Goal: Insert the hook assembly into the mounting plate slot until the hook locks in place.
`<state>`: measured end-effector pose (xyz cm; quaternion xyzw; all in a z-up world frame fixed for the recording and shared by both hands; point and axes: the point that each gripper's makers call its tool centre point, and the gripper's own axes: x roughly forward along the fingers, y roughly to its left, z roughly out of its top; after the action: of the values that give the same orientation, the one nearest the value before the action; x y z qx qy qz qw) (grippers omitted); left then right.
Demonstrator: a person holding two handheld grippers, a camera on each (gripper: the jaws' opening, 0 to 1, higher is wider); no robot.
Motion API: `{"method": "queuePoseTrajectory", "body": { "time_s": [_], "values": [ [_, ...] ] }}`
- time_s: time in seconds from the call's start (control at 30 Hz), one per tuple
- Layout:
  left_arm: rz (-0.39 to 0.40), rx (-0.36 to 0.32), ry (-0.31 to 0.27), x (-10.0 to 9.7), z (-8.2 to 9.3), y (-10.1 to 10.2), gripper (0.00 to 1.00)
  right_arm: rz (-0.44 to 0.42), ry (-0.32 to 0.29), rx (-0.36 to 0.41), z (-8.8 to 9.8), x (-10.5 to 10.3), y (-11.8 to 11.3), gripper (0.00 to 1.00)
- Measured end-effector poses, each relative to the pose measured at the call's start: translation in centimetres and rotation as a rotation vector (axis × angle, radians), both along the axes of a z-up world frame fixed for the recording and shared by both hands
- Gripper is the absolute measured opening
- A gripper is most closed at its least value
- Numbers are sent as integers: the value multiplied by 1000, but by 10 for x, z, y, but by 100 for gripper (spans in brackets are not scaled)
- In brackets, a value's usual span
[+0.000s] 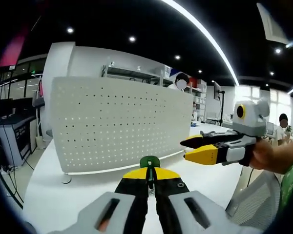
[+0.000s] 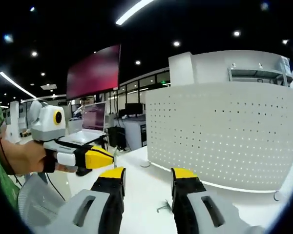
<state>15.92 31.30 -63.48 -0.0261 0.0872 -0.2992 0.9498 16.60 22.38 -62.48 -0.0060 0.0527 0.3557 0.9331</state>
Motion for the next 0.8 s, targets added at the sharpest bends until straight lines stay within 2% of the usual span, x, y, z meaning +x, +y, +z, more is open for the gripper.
{"method": "queuePoseTrajectory", "body": {
  "time_s": [0.07,0.2,0.47,0.57,0.8],
  "values": [
    [20,4,-10,8,4,9,3,-27,5,23,3,3,-6,52],
    [60,11,-30,24,13,24,3,-66,-11,49,10,8,-15,76],
    [145,26,-93,61,41,54,3,-127,-24,52,13,15,-28,99],
    [179,39,-128,77,55,65,3,-155,-28,43,11,18,-35,100],
    [246,57,-189,108,83,82,3,-156,-17,33,-1,20,-39,100]
  ]
}}
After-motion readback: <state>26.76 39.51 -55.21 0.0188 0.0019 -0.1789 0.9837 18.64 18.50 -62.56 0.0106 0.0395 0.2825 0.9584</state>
